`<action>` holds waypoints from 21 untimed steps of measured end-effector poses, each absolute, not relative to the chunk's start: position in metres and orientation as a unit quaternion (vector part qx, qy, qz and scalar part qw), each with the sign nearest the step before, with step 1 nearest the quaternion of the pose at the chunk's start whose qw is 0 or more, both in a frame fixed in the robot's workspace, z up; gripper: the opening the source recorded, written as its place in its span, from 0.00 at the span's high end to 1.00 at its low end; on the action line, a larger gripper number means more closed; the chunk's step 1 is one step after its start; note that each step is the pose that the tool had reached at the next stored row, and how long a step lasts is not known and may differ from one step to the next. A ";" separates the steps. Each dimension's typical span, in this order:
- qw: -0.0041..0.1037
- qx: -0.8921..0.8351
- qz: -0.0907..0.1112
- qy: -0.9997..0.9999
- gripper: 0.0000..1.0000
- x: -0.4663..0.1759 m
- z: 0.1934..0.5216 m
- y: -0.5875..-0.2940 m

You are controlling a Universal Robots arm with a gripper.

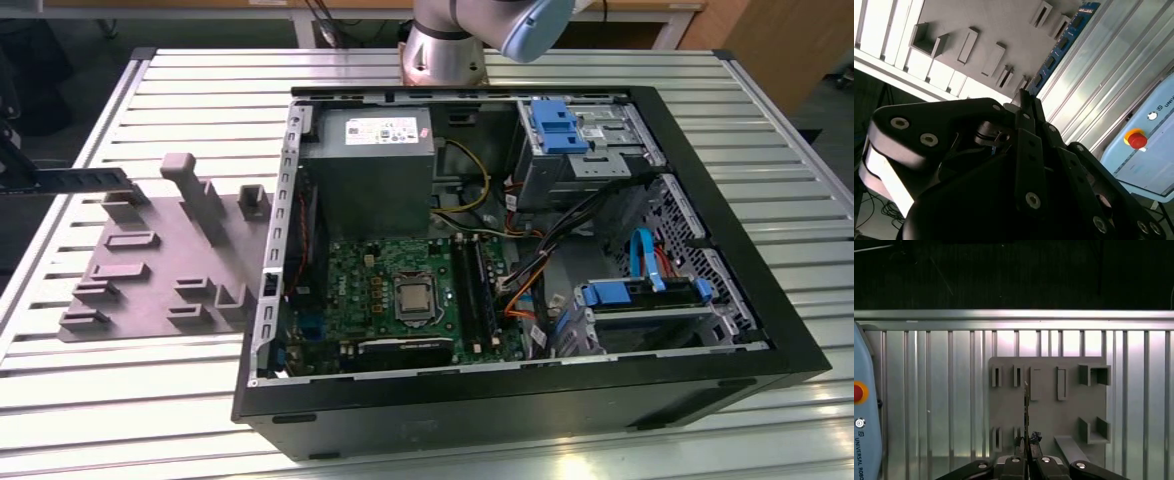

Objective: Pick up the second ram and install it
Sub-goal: 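Pick up the second ram and move it above second insertion slot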

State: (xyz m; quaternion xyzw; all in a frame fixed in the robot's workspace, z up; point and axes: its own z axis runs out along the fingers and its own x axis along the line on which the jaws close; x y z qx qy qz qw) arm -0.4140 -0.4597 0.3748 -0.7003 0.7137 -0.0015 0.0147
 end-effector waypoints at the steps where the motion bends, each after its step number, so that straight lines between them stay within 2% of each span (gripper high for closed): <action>1: 0.015 -0.700 -0.002 0.714 0.86 -0.414 0.376 -0.460; 21: 0.015 -0.700 -0.002 0.714 0.86 -0.414 0.394 -0.460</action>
